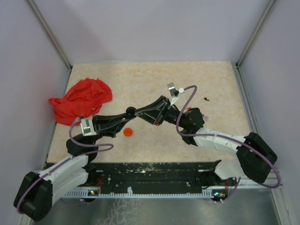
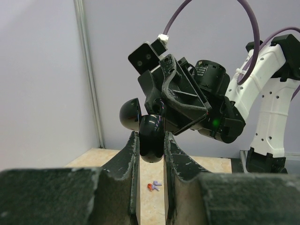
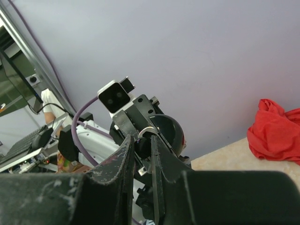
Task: Insert the wireless bluetooth earbuds into the charging case
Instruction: Place the earbud in the charging case.
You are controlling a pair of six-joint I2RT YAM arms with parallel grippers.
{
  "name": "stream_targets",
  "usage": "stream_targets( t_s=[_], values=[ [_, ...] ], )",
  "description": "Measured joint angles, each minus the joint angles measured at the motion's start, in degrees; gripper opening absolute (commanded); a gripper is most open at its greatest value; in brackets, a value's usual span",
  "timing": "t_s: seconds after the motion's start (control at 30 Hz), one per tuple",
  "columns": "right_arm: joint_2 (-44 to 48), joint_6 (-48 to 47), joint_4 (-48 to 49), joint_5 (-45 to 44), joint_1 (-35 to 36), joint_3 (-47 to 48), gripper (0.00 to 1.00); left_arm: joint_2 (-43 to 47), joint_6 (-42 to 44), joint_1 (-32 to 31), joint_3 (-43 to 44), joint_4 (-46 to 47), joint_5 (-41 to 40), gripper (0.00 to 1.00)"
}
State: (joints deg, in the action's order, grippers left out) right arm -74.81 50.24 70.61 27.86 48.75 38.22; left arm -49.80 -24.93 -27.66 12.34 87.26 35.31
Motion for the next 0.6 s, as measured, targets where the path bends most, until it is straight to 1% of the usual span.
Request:
stream_targets(
  t_s=[0.43,0.6],
  values=[
    [0.0,0.2,-2.1,-1.6,0.0,0.1,0.16,-0.4,-0.8,0.0,-0.2,0.0,-1.0,0.00],
    [0.4,-0.9,-5.1,-2.3,0.0,0.7,0.19,-0.7,-1.2,0.0,-0.8,0.0,-1.6,0.00]
  ],
)
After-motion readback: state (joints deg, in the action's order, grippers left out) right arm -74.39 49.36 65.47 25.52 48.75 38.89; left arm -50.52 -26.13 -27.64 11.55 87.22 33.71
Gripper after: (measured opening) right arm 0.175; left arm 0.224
